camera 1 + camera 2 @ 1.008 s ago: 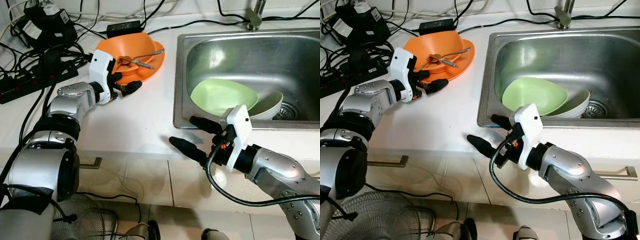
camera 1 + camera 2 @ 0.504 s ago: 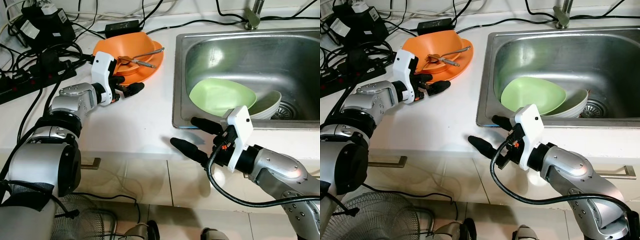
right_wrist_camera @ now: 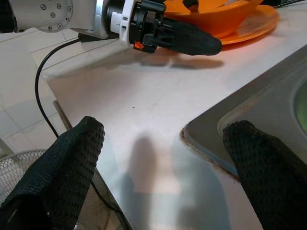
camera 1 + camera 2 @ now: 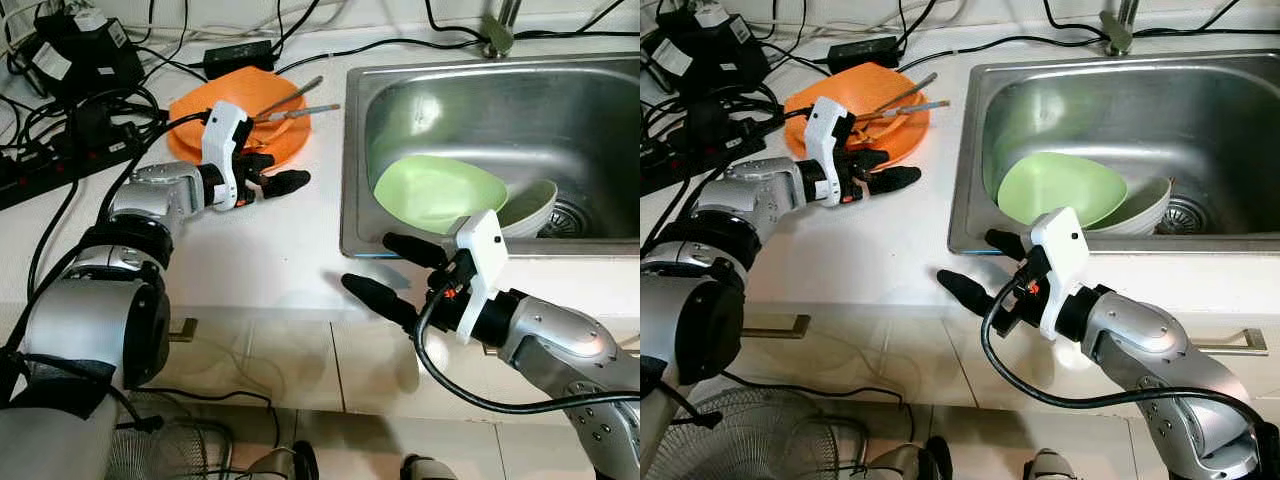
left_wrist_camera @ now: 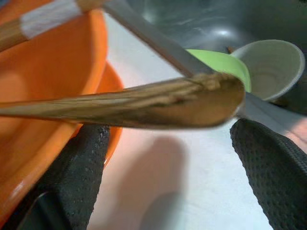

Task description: Kitchen organization

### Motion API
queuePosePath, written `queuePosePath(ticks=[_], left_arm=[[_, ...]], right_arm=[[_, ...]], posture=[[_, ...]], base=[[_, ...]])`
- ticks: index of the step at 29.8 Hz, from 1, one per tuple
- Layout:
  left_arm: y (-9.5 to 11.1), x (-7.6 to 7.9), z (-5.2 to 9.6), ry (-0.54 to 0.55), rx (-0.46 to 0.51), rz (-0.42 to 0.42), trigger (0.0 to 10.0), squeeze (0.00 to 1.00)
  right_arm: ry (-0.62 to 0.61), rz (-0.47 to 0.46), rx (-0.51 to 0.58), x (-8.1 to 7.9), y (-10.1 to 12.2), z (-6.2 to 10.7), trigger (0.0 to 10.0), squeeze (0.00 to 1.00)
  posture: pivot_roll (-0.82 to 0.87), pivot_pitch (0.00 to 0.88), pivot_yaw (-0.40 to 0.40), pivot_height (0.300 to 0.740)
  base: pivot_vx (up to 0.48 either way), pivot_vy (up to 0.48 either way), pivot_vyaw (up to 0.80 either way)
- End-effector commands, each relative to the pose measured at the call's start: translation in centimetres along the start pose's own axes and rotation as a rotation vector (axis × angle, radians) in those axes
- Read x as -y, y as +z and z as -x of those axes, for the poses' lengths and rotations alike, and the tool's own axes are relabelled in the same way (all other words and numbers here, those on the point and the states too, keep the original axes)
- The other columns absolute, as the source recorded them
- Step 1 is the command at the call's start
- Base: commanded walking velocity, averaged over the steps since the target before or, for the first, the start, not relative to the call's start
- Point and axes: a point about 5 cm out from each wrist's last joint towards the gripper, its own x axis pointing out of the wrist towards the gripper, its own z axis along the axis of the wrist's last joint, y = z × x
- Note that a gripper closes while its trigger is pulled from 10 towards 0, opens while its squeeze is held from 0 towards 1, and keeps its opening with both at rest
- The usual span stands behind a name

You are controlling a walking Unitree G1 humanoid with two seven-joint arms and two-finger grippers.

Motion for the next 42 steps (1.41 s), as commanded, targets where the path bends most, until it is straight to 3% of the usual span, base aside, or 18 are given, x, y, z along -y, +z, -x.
queuePosePath(ticks=[1, 27, 42], left_arm=[[-1.1, 0.5, -0.3, -0.056, -0.08, 0.006, 10.0, 0.0], [-0.4, 3.0, -0.9, -0.344, -0.094, -0.049, 10.0, 0.0], [-1.5, 4.0, 0.9, -0.384, -0.1, -0.06, 10.0, 0.0]], right_arm=[[0.019, 0.002, 0.013, -0.3, 0.3, -0.2, 10.0, 0.0], [0.026, 0.002, 0.021, 0.0, 0.3, -0.8, 10.0, 0.0], [0.033, 0.005, 0.033, 0.5, 0.2, -1.6, 10.0, 0.0]], posture=[[-0.3, 0.152, 0.157, 0.74], [-0.27, 0.134, 0.151, 0.74], [-0.22, 0.106, 0.145, 0.74]], base=[[0.0, 0.0, 0.0], [0.0, 0.0, 0.0], [0.0, 0.0, 0.0]])
